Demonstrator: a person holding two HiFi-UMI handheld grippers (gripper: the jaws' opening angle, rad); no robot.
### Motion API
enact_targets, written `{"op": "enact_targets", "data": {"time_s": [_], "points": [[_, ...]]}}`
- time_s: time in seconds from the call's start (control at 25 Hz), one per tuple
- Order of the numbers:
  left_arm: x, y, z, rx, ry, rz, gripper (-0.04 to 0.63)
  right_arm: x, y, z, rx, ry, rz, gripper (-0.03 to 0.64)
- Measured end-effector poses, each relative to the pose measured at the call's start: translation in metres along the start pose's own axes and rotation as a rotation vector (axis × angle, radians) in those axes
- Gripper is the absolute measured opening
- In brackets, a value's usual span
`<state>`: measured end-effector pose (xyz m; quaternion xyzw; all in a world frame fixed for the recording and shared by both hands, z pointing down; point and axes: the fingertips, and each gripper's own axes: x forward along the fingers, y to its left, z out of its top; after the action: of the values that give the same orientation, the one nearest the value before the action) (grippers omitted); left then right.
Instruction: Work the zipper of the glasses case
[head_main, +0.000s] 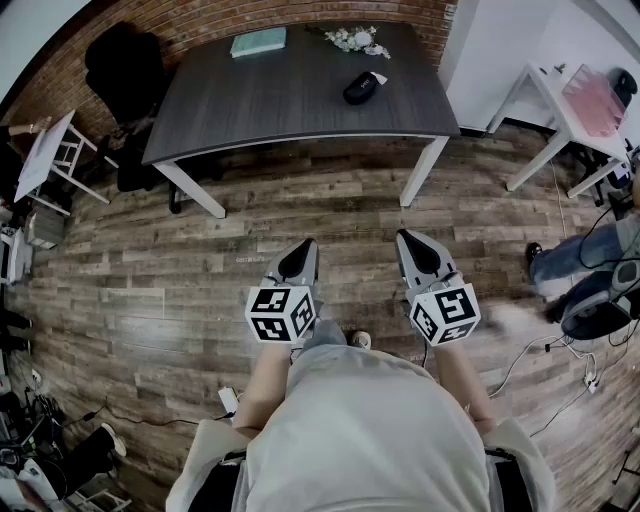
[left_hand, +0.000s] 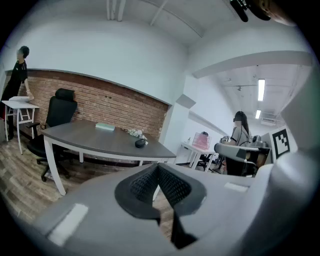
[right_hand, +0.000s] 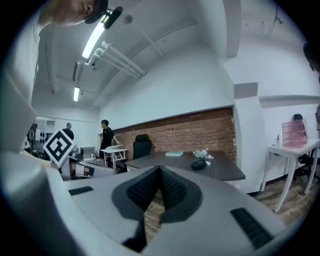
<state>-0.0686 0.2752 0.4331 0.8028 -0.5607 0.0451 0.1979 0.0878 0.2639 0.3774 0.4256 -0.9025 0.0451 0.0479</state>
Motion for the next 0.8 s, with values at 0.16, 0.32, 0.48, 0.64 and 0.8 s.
{"op": "enact_targets", "data": {"time_s": [0.16,0.32,0.48,0.64,0.8], "points": [[-0.008,-0.004,0.003,0.007,-0.004,-0.003,0.011,-0.012,0.004,-0.002,-0.004,0.007,-0.004,0.002],[-0.008,-0.005,0.005,0.009,-0.007,-0.019,0.011,-0.014,0.01,0.0,-0.01,-0.005,-0.005,0.0],[-0.006,-0.007,0.011,0.003,-0.019,-0.031,0.011,-0.013,0.011,0.008,-0.028,-0.016,0.01,0.0],[-0.004,-0.014,0.011,0.002,-0.027,-0.04,0.02,-0.018,0.01,0.009,-0.029,-0.025,0.024,0.002],[-0.003,-0.027,0.012,-0.006,-0.039,-0.077,0.179,-0.021,0.004,0.009,-0.014,-0.022,0.037,0.091]]}}
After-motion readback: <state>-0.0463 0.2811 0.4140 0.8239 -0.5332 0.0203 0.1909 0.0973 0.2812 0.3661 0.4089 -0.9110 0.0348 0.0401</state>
